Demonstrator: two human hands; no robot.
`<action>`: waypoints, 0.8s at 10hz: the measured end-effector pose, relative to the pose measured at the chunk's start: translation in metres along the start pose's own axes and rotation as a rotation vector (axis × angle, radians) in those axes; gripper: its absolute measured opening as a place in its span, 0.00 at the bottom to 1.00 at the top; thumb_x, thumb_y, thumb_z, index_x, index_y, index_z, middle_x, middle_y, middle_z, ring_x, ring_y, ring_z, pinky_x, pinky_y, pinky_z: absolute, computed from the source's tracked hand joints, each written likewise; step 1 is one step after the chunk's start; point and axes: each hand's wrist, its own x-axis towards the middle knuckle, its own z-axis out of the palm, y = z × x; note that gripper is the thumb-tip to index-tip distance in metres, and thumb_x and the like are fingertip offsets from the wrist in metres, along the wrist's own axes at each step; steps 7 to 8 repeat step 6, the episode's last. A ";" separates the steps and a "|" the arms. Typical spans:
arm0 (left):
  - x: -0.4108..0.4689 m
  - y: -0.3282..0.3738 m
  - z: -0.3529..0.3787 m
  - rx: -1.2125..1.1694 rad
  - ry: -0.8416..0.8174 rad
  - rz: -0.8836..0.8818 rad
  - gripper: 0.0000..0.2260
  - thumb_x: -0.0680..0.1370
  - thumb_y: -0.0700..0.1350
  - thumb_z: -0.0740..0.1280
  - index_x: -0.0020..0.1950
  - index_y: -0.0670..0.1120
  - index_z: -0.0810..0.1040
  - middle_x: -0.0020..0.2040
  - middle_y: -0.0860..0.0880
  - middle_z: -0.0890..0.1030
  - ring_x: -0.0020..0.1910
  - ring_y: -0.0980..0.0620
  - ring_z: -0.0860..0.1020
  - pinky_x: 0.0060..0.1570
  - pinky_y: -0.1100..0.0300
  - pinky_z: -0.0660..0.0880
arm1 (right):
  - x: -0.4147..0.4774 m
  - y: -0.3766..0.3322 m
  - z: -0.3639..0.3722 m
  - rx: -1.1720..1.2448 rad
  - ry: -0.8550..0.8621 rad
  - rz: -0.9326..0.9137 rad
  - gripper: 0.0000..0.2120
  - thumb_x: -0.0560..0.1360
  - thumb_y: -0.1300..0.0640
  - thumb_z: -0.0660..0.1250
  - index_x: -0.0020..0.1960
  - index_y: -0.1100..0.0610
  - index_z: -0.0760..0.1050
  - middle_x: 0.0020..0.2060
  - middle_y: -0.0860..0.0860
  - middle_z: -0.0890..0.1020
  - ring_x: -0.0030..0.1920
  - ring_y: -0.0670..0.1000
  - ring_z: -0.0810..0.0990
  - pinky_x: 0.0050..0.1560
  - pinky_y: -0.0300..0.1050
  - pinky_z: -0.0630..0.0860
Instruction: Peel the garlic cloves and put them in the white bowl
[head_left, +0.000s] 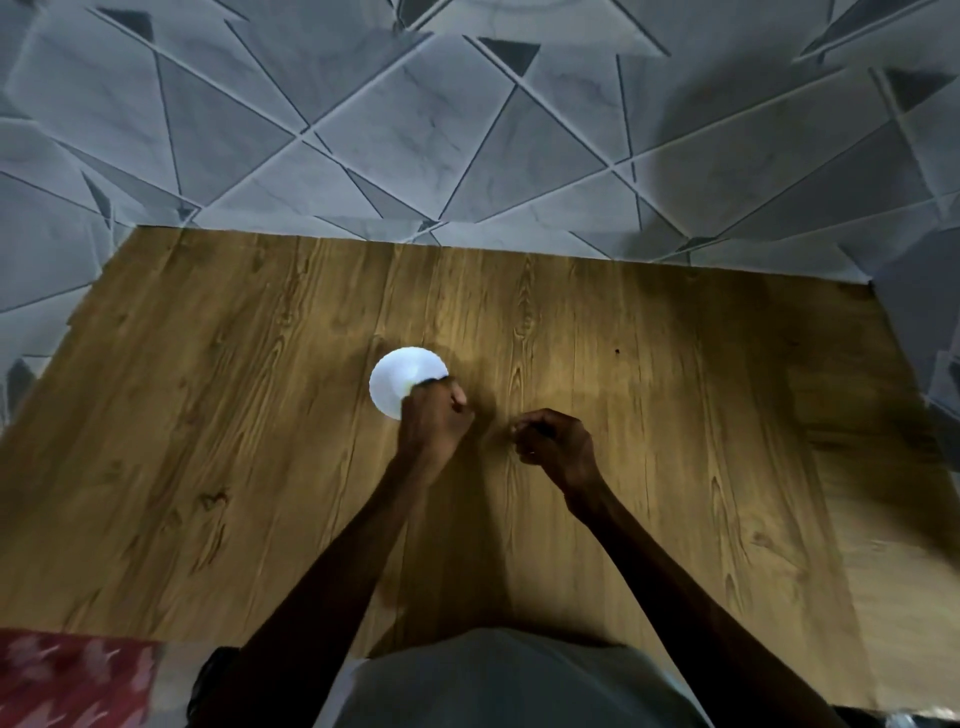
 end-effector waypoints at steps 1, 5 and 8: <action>0.024 -0.010 -0.025 -0.006 0.117 -0.047 0.05 0.69 0.35 0.67 0.37 0.44 0.80 0.35 0.49 0.81 0.38 0.49 0.80 0.40 0.57 0.74 | 0.006 -0.004 0.008 -0.001 -0.009 0.012 0.04 0.79 0.60 0.67 0.50 0.59 0.81 0.41 0.54 0.84 0.41 0.55 0.84 0.41 0.46 0.82; 0.042 -0.037 -0.018 0.074 0.024 -0.083 0.14 0.79 0.37 0.61 0.63 0.43 0.79 0.59 0.43 0.81 0.58 0.44 0.79 0.57 0.55 0.75 | 0.019 -0.014 0.020 -0.022 -0.035 0.033 0.04 0.78 0.61 0.68 0.49 0.59 0.81 0.40 0.54 0.85 0.39 0.50 0.84 0.42 0.46 0.82; 0.033 -0.033 -0.021 -0.004 0.139 -0.033 0.15 0.77 0.35 0.61 0.61 0.43 0.79 0.53 0.45 0.82 0.52 0.47 0.80 0.47 0.62 0.71 | 0.019 -0.016 0.019 -0.023 -0.021 0.053 0.03 0.78 0.62 0.68 0.48 0.58 0.81 0.40 0.53 0.85 0.39 0.50 0.84 0.43 0.46 0.82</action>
